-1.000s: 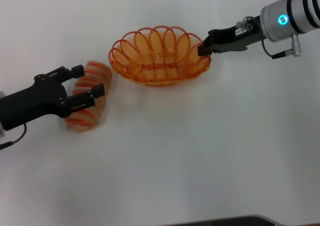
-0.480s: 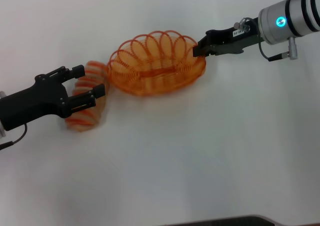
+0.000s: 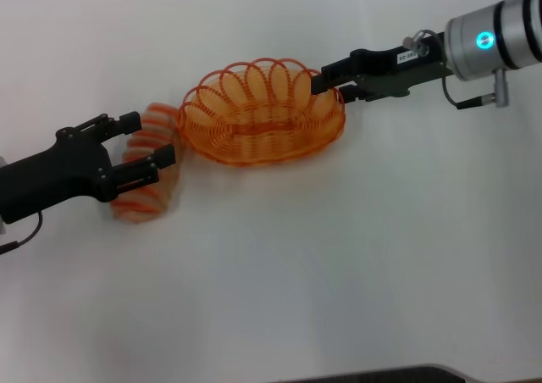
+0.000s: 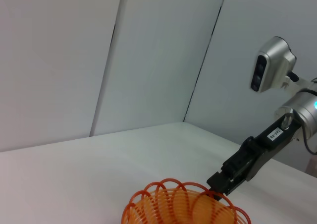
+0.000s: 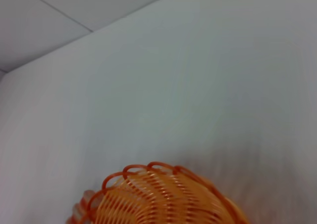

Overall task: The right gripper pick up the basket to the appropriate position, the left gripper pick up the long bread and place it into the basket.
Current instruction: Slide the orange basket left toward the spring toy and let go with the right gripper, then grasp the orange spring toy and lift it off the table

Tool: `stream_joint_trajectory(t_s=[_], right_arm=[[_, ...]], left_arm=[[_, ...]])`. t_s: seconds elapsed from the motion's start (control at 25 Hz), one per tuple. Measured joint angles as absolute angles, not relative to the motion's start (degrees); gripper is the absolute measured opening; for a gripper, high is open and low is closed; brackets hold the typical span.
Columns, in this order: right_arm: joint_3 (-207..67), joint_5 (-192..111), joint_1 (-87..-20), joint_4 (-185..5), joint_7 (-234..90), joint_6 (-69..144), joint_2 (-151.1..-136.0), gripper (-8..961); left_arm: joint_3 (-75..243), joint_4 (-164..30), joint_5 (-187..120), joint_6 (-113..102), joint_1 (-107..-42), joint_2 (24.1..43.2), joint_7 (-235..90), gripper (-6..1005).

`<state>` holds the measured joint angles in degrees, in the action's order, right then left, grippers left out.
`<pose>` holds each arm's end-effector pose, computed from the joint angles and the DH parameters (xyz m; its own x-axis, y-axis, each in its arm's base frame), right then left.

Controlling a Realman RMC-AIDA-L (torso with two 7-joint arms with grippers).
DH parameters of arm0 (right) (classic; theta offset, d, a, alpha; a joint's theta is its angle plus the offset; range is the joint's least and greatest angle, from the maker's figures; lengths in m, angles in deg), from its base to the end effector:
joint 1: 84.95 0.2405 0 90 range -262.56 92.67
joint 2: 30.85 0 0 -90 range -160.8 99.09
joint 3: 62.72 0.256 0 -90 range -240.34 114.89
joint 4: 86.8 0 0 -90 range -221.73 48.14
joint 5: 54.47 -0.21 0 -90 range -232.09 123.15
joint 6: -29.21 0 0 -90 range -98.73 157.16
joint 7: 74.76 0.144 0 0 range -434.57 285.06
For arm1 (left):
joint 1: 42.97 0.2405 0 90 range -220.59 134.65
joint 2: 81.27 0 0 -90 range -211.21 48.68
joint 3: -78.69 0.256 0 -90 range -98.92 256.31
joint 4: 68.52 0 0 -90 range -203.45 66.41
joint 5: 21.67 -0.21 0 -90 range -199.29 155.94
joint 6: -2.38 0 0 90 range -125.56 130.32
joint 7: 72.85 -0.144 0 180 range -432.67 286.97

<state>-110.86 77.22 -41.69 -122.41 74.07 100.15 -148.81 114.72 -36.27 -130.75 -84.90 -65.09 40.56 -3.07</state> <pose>0.2392 0.3960 -0.0242 0.1524 -0.9382 -0.3106 -0.9883 -0.1464 -0.0428 -0.2983 0.2881 -0.0202 0.6933 0.3559 0.6266 0.5756 -0.7967 -0.1844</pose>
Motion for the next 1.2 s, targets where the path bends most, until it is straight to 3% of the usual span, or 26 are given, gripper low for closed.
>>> stream_joint_trajectory(t_s=[0.12, 0.32, 0.56, 0.92, 1.2], right_arm=[[-110.5, 75.6, -43.0, -122.9, 74.1, 101.4, -148.17, 593], [-109.7, 75.0, -45.0, -123.2, 74.1, 103.5, -146.47, 790], [-104.2, 73.7, -49.6, -128.0, 70.8, 109.0, -145.35, 789], [-95.4, 54.6, -57.1, -130.4, 46.7, 119.5, -145.49, 790], [-96.7, 54.9, -58.9, -128.5, 31.3, 128.4, -145.22, 790]], left_arm=[[114.7, -36.3, -130.7, -84.9, -65.0, 40.55, -3.1, 826], [114.6, -36.3, -130.7, -84.9, -65.1, 40.57, -2.8, 825], [114.4, -36.3, -130.3, -85.1, -65.1, 40.71, -1.6, 826], [114.5, -36.3, -130.6, -85.8, -64.9, 40.43, 6.5, 824], [114.3, -36.1, -130.8, -89.7, -64.1, 38.47, 12.0, 825]])
